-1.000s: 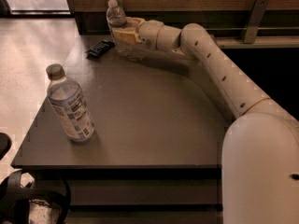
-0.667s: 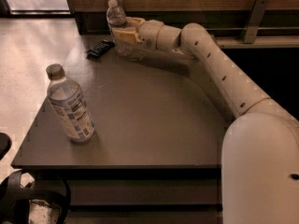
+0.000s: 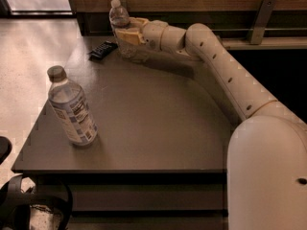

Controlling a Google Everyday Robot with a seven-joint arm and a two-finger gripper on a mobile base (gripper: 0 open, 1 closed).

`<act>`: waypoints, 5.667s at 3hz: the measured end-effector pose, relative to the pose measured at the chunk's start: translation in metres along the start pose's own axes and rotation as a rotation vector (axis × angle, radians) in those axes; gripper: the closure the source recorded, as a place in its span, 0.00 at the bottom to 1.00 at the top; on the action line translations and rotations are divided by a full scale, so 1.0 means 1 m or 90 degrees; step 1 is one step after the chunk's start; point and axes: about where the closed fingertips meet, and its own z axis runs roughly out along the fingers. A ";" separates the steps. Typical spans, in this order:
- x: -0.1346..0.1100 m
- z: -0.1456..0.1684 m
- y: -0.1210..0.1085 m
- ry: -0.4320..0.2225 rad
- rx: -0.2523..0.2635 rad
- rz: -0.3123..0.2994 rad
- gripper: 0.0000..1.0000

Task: Move water bottle near rxbar blueberry

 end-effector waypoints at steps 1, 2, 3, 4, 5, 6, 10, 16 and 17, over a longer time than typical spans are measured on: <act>0.000 0.000 0.000 0.000 0.000 0.000 1.00; -0.004 -0.014 -0.006 0.007 -0.014 0.056 1.00; -0.008 -0.042 -0.015 0.032 -0.037 0.145 1.00; -0.007 -0.044 -0.013 0.040 -0.043 0.194 1.00; -0.008 -0.041 -0.013 0.038 -0.040 0.187 1.00; -0.011 -0.035 -0.015 0.034 -0.034 0.166 1.00; 0.002 -0.005 -0.017 0.060 0.006 0.093 1.00; 0.007 -0.003 -0.016 0.045 0.019 0.091 0.07; 0.007 -0.001 -0.015 0.045 0.018 0.091 0.00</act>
Offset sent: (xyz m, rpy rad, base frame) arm -0.0024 -0.0778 0.0038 0.1446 0.4999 0.1225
